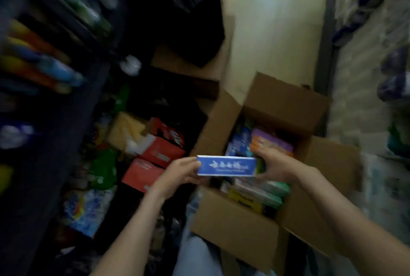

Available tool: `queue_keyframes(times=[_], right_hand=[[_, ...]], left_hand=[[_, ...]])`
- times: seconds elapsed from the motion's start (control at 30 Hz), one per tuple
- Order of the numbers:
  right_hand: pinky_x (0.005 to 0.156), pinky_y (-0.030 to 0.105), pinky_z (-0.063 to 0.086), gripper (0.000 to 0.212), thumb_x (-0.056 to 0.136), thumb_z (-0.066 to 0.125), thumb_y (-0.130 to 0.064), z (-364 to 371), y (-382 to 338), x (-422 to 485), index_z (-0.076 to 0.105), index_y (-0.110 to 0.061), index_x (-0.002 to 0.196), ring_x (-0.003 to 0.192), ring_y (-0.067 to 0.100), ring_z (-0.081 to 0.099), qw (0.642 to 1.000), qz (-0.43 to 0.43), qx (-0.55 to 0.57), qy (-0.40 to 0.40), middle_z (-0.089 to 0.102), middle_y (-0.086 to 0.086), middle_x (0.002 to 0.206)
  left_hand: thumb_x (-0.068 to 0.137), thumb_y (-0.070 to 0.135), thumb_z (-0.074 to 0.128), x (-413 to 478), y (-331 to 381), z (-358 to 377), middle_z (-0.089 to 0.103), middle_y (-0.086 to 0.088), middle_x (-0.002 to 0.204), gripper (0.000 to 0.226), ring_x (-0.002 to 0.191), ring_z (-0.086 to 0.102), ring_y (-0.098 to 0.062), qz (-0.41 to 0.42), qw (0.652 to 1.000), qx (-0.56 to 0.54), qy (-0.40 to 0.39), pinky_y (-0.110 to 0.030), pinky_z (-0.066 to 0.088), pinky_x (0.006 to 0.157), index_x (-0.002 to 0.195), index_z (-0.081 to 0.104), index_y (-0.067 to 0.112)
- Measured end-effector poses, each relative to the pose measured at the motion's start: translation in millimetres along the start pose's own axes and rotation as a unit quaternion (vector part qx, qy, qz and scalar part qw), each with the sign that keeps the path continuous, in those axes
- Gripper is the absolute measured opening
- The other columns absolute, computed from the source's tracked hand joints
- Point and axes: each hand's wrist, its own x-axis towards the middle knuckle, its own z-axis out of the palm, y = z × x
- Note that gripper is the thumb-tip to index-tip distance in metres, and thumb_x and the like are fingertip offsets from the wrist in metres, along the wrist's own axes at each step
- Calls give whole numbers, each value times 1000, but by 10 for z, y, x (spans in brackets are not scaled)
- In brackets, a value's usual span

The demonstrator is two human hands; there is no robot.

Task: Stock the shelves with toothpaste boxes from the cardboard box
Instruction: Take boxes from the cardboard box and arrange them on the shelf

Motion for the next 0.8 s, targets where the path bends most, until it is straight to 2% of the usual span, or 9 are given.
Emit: queue_keyframes(times=[0.07, 0.17, 0.23, 0.27, 0.33, 0.37, 0.57, 0.7, 0.8], right_hand=[[92, 31, 43, 67, 72, 70, -51, -308, -405, 97, 47, -21, 128, 110, 18, 49, 995, -36, -86, 36, 52, -2, 120], [94, 32, 41, 69, 75, 64, -49, -837, -1239, 278, 41, -20, 133, 115, 20, 44, 972, -108, -185, 93, 48, -1, 126], [95, 32, 40, 69, 78, 61, -45, -1152, -1915, 409, 36, -20, 138, 119, 21, 42, 950, -169, -229, 130, 46, -1, 129], [95, 32, 39, 70, 79, 60, -45, -1266, -2247, 480, 35, -20, 139, 119, 21, 42, 937, -200, -247, 146, 45, -1, 130], [93, 33, 39, 68, 80, 59, -46, -1404, -2861, 609, 36, -21, 139, 117, 21, 42, 909, -262, -274, 173, 46, -2, 128], [93, 34, 39, 67, 79, 59, -46, -1432, -3132, 679, 37, -21, 138, 117, 22, 42, 897, -289, -280, 186, 46, -1, 126], [94, 38, 36, 66, 78, 62, -46, -1318, -4220, 1024, 41, -21, 136, 116, 24, 41, 849, -387, -290, 211, 48, -1, 122], [111, 42, 13, 71, 79, 67, -48, -1225, -4661, 1270, 40, -22, 140, 129, 22, 36, 841, -430, -239, 227, 47, -3, 133], [112, 41, 1, 80, 78, 70, -45, -1124, -4957, 1475, 33, -23, 145, 138, 21, 23, 832, -441, -217, 257, 37, -3, 146]], left_hand=[[81, 24, 65, -342, 337, -299, 69, -1, 94, 40, 82, 63, -14, 21, 997, 57, 36, -39, 52, 82, 120, 59, 14], [71, 30, 67, -898, 798, -813, 52, -1, 130, 81, 116, 52, -14, 92, 968, 196, 126, -24, 38, 98, 145, 33, 26], [78, 33, 66, -1249, 1024, -1174, 35, 1, 142, 78, 133, 34, -14, 152, 907, 318, 230, -15, 24, 103, 147, 30, 28], [80, 39, 65, -1397, 1100, -1361, 31, 1, 146, 73, 136, 27, -16, 166, 867, 379, 278, -19, 19, 106, 145, 34, 28], [84, 48, 62, -1640, 1190, -1692, 32, 3, 149, 65, 138, 24, -17, 157, 808, 455, 339, -27, 18, 111, 142, 39, 28], [86, 50, 60, -1722, 1185, -1837, 35, 5, 148, 64, 137, 28, -16, 146, 795, 471, 353, -28, 20, 110, 142, 39, 29], [83, 59, 59, -2075, 990, -2534, 49, 5, 134, 71, 121, 47, -18, 68, 783, 484, 386, -32, 37, 96, 143, 33, 31], [81, 61, 59, -2188, 852, -2953, 51, 4, 128, 67, 118, 48, -20, 69, 736, 492, 460, -34, 36, 94, 137, 37, 30], [83, 59, 58, -2262, 737, -3273, 50, 4, 129, 68, 117, 47, -19, 54, 700, 483, 523, -34, 35, 94, 138, 35, 27]])
